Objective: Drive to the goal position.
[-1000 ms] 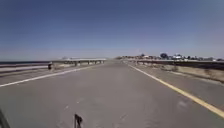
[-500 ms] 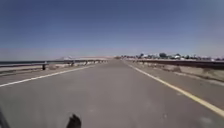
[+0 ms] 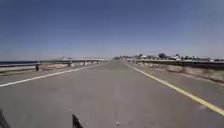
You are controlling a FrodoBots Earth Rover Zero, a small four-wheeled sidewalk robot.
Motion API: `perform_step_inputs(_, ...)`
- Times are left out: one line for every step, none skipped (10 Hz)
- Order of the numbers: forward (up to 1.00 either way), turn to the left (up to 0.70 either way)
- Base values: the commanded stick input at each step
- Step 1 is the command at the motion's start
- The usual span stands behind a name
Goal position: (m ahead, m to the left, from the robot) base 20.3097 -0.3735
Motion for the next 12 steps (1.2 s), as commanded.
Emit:
perform_step_inputs(1.0,0.0)
perform_step_inputs(1.0,0.0)
perform_step_inputs(1.0,0.0)
perform_step_inputs(1.0,0.0)
perform_step_inputs(1.0,0.0)
perform_step_inputs(1.0,0.0)
perform_step_inputs(1.0,0.0)
perform_step_inputs(1.0,0.0)
perform_step_inputs(1.0,0.0)
perform_step_inputs(1.0,0.0)
perform_step_inputs(1.0,0.0)
perform_step_inputs(1.0,0.0)
